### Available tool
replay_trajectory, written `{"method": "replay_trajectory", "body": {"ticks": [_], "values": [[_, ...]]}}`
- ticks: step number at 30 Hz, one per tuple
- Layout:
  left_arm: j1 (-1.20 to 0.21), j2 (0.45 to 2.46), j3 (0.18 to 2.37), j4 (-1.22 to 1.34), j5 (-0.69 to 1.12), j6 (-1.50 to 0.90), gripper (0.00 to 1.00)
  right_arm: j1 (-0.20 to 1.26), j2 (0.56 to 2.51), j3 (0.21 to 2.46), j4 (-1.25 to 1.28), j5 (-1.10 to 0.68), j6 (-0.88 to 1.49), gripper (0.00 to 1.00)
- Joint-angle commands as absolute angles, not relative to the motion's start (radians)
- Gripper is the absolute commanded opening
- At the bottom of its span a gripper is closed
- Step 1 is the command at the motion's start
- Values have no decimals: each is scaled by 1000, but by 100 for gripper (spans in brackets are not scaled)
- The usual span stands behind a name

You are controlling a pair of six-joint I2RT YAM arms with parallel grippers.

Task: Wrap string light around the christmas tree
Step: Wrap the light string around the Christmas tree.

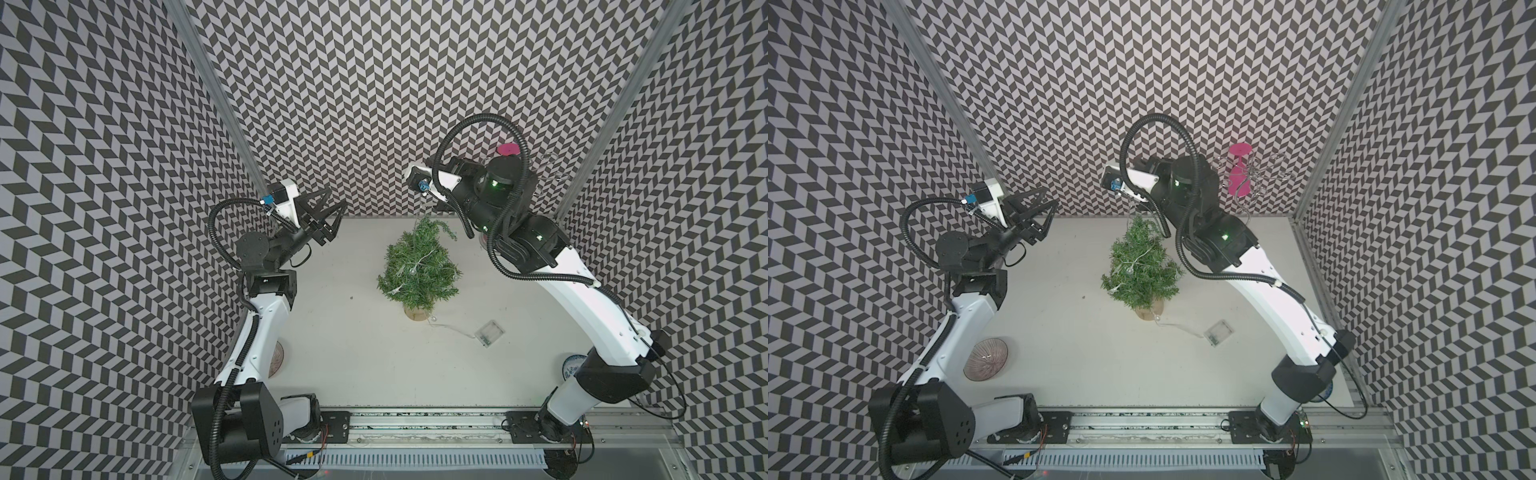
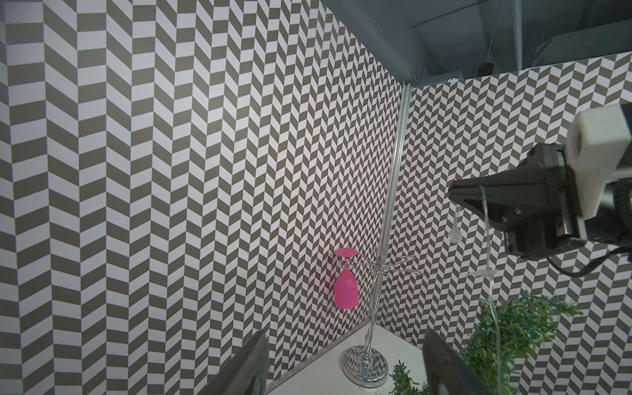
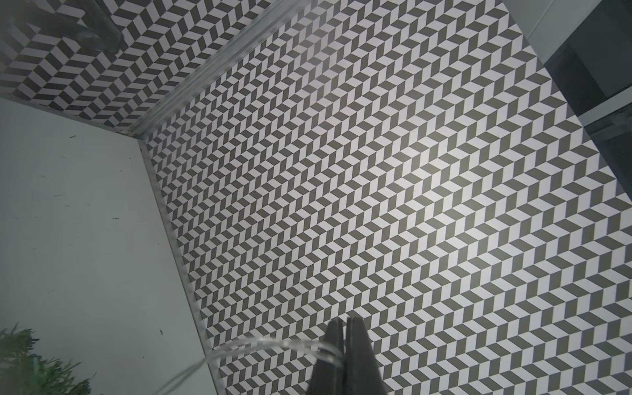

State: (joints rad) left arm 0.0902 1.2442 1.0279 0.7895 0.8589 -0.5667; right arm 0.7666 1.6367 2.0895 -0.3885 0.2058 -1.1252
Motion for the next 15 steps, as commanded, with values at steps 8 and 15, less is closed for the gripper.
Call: {"method": "replay_trajectory", "body": {"ticks": [8,15], "values": [[96,1236,1009,833,871,-591,71,773,1548,1990,-356,288,-1121,0],[96,1229,1005,832,871,-594,71,770,1546,1961,-369,276,-1101,0]]}}
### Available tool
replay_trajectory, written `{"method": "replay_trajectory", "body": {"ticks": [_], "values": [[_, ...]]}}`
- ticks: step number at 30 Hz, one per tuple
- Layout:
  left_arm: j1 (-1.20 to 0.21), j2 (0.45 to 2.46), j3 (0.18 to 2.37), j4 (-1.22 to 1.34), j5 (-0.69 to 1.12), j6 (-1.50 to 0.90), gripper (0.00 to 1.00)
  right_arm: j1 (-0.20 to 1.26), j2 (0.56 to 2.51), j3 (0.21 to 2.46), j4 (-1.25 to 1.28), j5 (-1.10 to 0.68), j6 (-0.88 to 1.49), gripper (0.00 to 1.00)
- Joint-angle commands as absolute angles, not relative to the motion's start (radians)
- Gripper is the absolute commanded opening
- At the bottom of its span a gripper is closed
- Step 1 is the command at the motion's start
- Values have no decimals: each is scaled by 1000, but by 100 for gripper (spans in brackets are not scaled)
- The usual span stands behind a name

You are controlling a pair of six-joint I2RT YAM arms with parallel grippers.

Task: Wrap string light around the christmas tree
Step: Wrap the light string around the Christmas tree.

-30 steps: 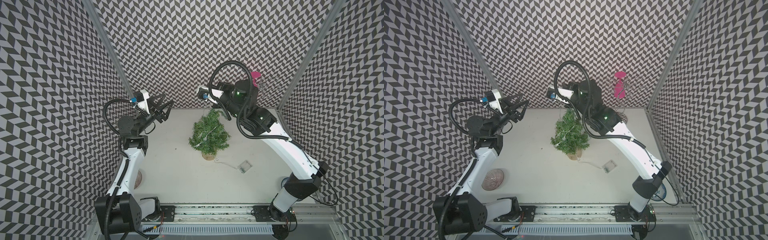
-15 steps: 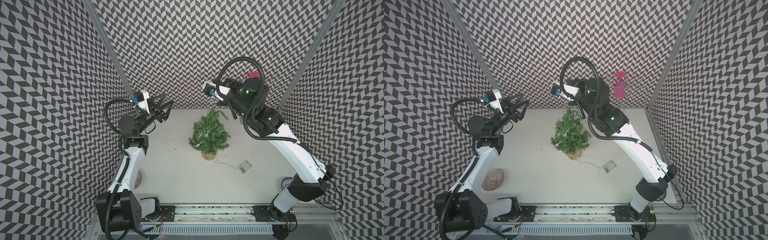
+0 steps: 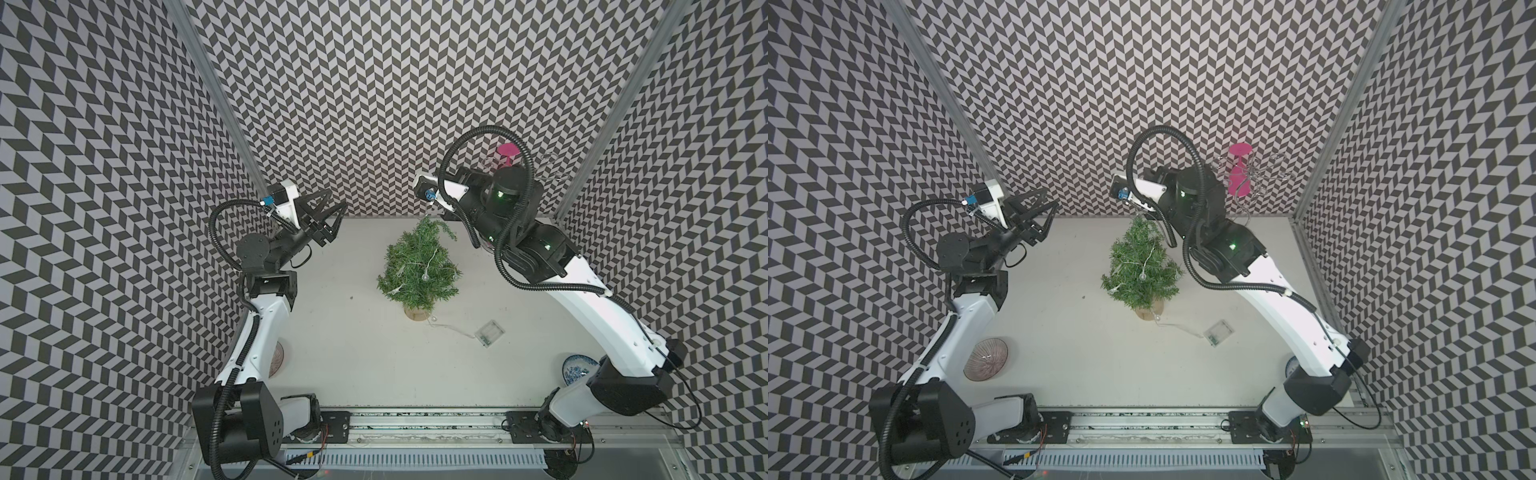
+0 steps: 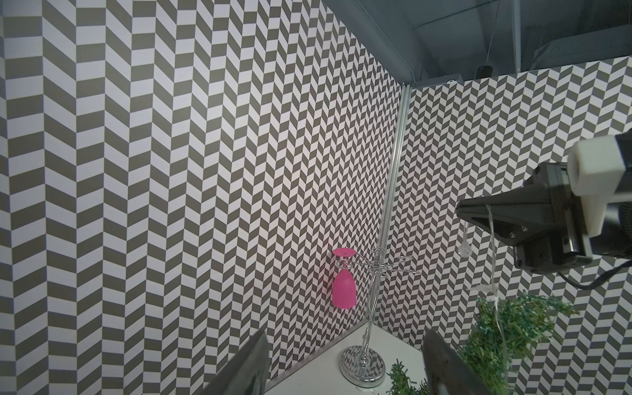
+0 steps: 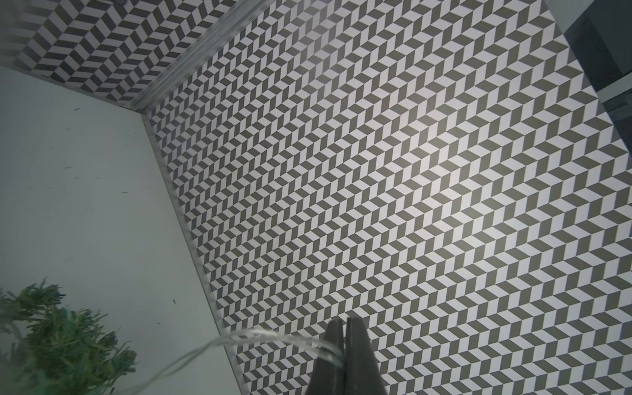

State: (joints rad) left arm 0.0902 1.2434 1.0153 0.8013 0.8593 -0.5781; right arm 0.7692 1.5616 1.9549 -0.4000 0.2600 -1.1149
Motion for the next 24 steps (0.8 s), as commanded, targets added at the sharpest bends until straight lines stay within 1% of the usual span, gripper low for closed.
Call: {"method": "replay_trajectory", "body": {"ticks": [1,8,19,24], "values": [[95,1226,1003,831,871,-593,71,770,1545,1959,-371,280,-1096,0],[96,1220,999,816,871,-581,71,770,1497,1885,-348,293,-1073,0],[95,1209,980,821,870,-585,71,766,1379,1684,-297,310,-995,5],[96,1207,979,818,870,-584,71,688,1383,1633,-292,259,-932,6]]}}
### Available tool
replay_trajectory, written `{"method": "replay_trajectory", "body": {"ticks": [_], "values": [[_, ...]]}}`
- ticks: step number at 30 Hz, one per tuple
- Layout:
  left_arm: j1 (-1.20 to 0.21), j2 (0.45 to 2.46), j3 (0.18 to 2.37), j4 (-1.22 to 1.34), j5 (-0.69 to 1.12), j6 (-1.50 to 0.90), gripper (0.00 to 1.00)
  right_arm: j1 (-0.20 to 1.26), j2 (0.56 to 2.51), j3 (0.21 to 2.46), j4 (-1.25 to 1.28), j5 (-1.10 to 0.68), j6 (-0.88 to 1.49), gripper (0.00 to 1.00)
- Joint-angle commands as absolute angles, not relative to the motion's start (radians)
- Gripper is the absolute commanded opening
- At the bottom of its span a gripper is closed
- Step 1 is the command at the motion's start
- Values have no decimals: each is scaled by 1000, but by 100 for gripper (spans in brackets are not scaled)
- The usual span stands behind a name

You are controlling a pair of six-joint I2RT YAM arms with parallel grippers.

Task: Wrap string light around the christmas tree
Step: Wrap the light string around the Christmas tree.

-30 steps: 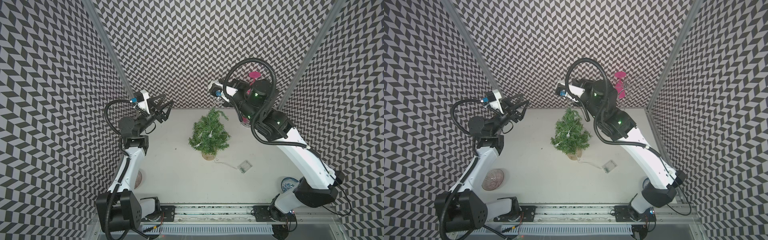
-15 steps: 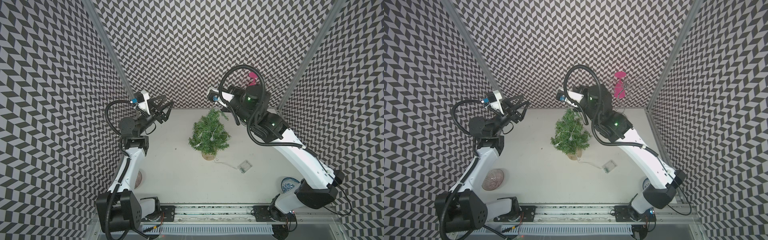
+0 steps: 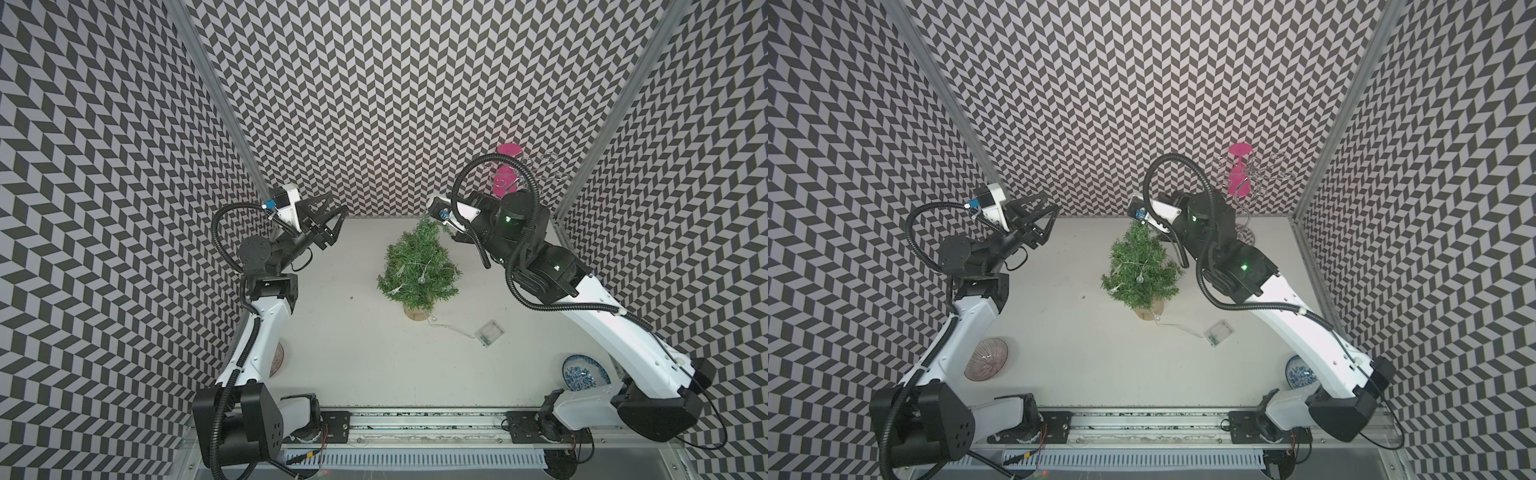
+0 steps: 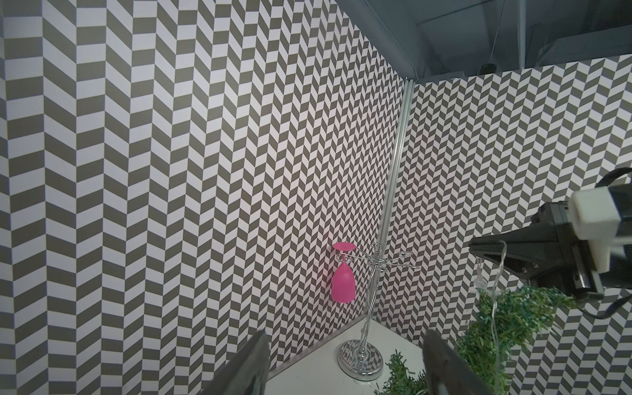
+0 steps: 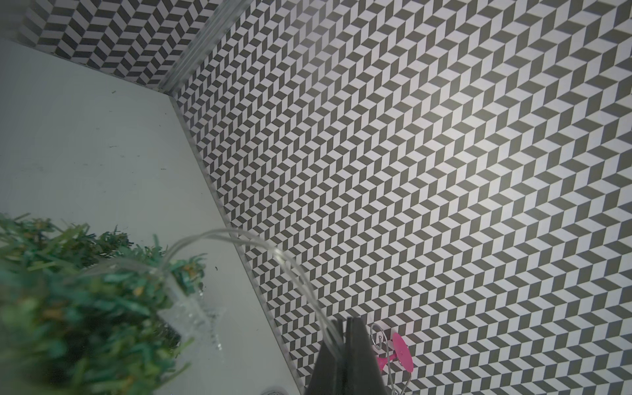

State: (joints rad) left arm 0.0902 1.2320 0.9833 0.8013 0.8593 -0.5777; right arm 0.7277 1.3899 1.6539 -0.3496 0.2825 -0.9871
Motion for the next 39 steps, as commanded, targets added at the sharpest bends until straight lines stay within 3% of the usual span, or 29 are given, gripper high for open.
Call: {"method": "replay_trajectory", "body": {"ticks": [1,8,26,39], "values": [[95,1205,977,818,870,-584,71,672,1386,1629,-296,240,-920,6],[97,1198,977,803,870,-572,71,625,1350,1541,-236,141,-814,9],[95,1198,971,783,874,-559,71,624,1250,1401,-231,38,-710,40],[97,1182,942,766,863,-543,71,542,1176,1314,-159,45,-610,46]]}}
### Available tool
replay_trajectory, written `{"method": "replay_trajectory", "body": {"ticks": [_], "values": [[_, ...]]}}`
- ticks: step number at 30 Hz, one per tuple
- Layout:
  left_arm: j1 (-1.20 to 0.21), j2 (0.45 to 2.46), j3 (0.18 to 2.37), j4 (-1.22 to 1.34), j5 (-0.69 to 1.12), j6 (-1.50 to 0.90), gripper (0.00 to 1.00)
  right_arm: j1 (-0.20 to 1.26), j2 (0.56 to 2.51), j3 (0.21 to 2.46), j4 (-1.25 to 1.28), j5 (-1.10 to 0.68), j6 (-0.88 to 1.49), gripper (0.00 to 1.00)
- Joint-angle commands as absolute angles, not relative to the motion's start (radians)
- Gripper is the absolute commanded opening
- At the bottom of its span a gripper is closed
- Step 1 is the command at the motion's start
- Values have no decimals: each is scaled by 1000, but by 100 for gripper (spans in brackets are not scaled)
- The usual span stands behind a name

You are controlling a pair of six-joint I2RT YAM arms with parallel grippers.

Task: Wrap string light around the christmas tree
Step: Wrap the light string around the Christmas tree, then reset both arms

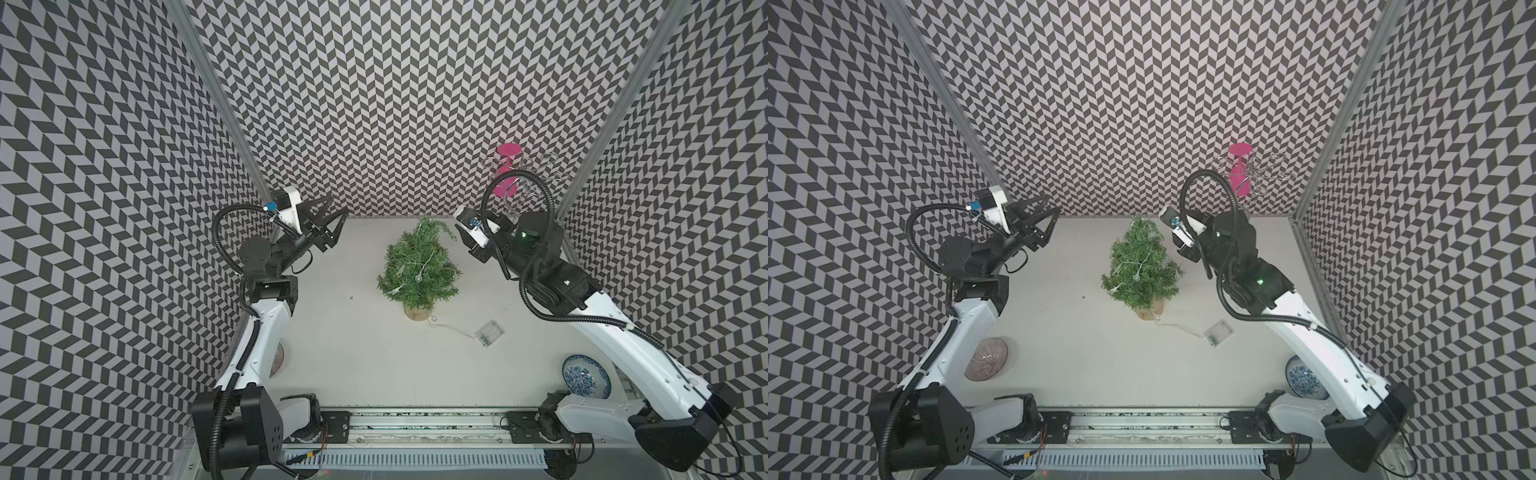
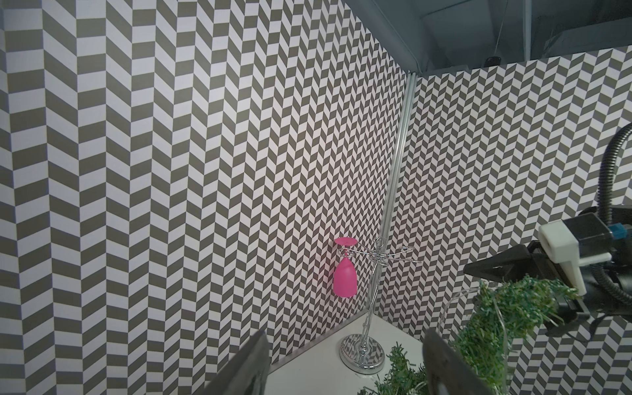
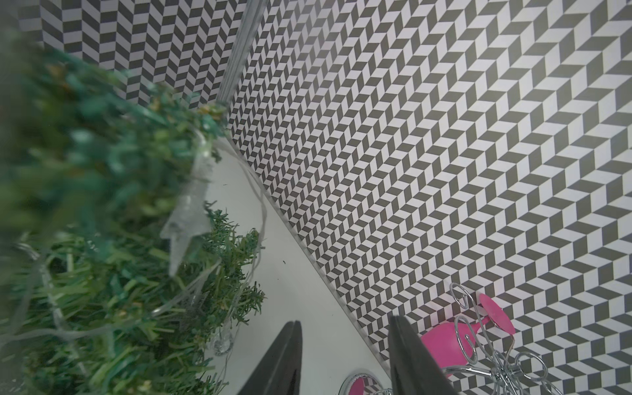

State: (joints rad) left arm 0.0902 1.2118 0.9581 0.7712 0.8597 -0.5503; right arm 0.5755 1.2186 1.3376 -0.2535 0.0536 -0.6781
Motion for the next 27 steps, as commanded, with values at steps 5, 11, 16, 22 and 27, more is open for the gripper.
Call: {"method": "replay_trajectory", "body": {"ticks": [5,11,16,22,27], "values": [[97,1167,899,736,840,-509,71,456,1128,1210,-57,29,-497,57],[132,1149,797,696,728,-500,99,342,1109,1066,28,-3,-339,87],[196,1105,680,683,601,-513,99,284,1061,877,177,8,-233,99],[233,1008,526,659,394,-428,99,173,1072,710,311,83,-46,99],[233,938,371,732,230,-292,99,121,1098,570,472,216,27,99]]}}
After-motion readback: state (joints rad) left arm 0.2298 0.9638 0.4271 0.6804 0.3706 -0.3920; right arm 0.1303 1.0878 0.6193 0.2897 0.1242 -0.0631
